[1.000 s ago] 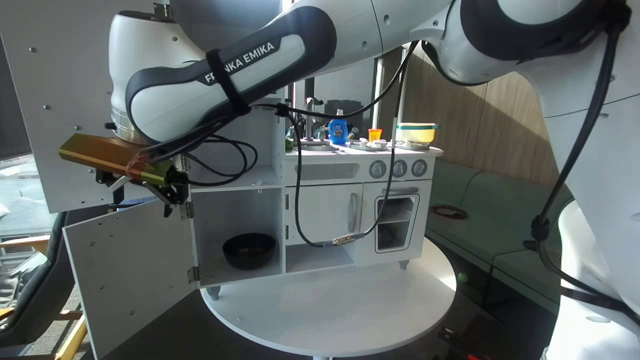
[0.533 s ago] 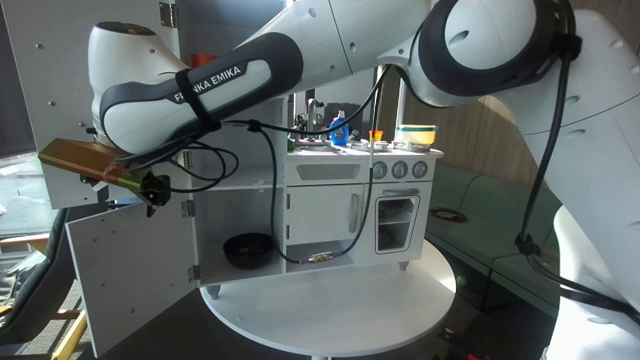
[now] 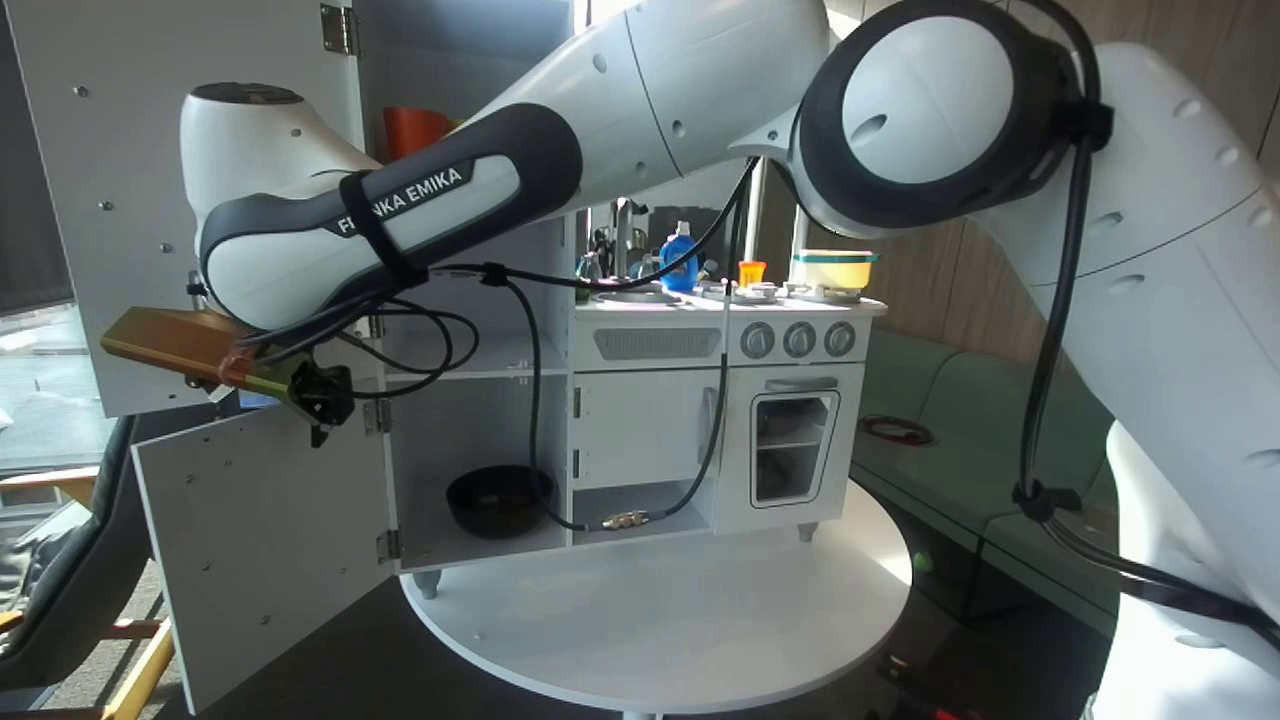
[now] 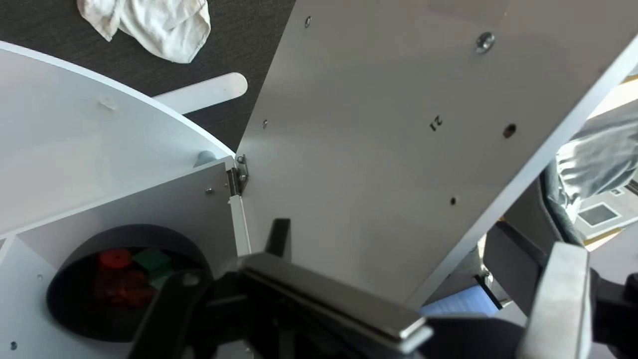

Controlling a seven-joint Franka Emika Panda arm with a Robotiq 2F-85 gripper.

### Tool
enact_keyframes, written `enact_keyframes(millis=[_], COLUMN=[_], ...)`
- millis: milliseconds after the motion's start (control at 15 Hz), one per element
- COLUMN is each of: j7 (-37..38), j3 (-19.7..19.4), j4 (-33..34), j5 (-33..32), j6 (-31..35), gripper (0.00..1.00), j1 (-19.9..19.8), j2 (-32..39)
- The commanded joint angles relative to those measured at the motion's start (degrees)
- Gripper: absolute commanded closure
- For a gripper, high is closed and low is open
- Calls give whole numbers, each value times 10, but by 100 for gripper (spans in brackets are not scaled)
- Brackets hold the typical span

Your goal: Close all the bottom cabinet doors

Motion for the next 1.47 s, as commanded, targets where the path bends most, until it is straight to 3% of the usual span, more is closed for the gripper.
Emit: enact_keyframes(millis=[0,600,867,1133,1400], j7=[-20,-56,-68,-94,-98], j3=[21,24,18,16,16], j4=[-38,-155,-199,-224,-271], j5=[37,96,65,-22,-92], j6=[-73,-208,-274,-341,-305], gripper=[0,0,0,0,0], j1=[-11,-55,-74,-85,-107], j2=[-53,-157,-196,-217,-232])
